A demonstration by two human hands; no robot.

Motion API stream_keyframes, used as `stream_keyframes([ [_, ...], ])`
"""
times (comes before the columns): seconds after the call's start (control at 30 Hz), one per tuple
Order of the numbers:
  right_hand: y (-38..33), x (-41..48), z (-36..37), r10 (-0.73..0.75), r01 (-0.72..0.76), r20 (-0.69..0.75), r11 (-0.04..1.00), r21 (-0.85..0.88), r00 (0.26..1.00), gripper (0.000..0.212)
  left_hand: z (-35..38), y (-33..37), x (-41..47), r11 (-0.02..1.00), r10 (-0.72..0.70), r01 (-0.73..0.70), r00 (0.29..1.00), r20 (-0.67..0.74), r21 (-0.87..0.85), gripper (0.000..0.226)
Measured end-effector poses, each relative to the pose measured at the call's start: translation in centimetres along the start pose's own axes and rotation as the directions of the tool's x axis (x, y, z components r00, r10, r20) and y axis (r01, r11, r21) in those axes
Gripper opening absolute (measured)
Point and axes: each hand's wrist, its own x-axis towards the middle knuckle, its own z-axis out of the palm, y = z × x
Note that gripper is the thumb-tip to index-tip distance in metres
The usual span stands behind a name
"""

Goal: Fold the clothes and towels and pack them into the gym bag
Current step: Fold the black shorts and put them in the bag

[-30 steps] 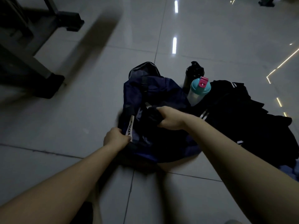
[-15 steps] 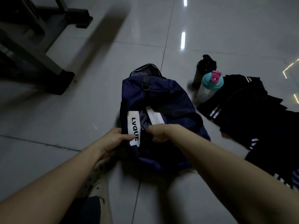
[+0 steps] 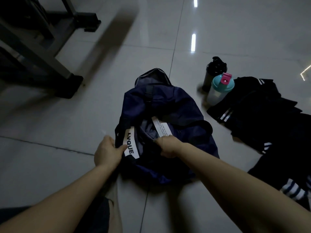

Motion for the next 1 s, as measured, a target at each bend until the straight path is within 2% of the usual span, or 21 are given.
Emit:
stream_keyframes([
  [0.03,0.0,-0.1,-0.1,0.01,-0.009,-0.013,1.0,0.029,1.0,0.043,0.0,-0.1,-0.7,0.985,0.137,-0.12,0.981,-0.138,0.124,0.032],
  [0.07,0.0,-0.2,-0.2,0.017,-0.016,-0.021,0.998,0.058,1.0,0.045,0.1,0.3,-1.5,0.947,0.282,-0.244,0.943,-0.176,0.209,0.028],
  [0.1,0.0,-0.4,-0.3,0.018,-0.016,-0.029,0.997,0.082,0.999,0.045,0.5,0.8,-2.3,0.905,0.38,-0.339,0.916,-0.127,0.257,0.023],
  [0.13,-0.1,-0.5,-0.3,0.015,-0.012,-0.04,0.995,0.094,0.999,0.044,0.9,1.8,-3.1,0.901,0.358,-0.332,0.932,-0.047,0.279,0.023],
  [0.2,-0.3,-0.8,-0.4,0.013,-0.006,-0.072,0.996,0.084,0.997,0.04,1.8,2.9,-3.7,0.937,0.096,-0.122,0.991,0.096,0.327,0.04],
  [0.27,-0.5,-1.1,-0.2,0.011,-0.006,-0.106,0.999,0.046,0.994,0.037,2.6,3.0,-3.8,0.927,-0.088,0.012,0.979,0.185,0.376,0.057],
  [0.4,-0.6,-1.5,0.5,0.023,-0.02,-0.167,1.0,0.02,0.986,0.029,4.0,1.3,-4.9,0.895,-0.202,0.119,0.967,0.153,0.429,0.092],
  [0.53,-0.5,-1.8,0.5,0.047,-0.042,-0.168,0.999,0.03,0.985,0.031,4.9,-1.0,-6.1,0.901,-0.236,0.163,0.962,0.14,0.402,0.071],
  [0.67,-0.2,-1.4,0.9,0.051,-0.044,-0.178,0.998,0.042,0.983,0.03,5.0,-1.0,-5.7,0.858,-0.148,0.019,0.966,0.21,0.514,0.045],
  [0.73,-0.1,-1.2,1.0,0.047,-0.04,-0.183,0.998,0.038,0.982,0.03,4.6,-0.5,-5.4,0.851,-0.12,-0.041,0.955,0.27,0.524,0.04],
  [0.83,0.0,-1.1,0.8,0.046,-0.038,-0.167,0.998,0.047,0.985,0.031,4.1,-0.3,-5.0,0.866,-0.108,-0.056,0.949,0.296,0.496,0.035],
  [0.93,0.0,-1.2,0.5,0.053,-0.042,-0.16,0.997,0.066,0.986,0.031,3.3,-0.1,-5.5,0.933,-0.086,-0.008,0.966,0.245,0.359,0.023],
  [1.0,0.0,-1.2,-0.1,0.073,-0.062,-0.142,0.995,0.078,0.987,0.034,2.7,-0.6,-5.8,0.986,-0.119,0.09,0.969,0.215,0.14,0.021],
])
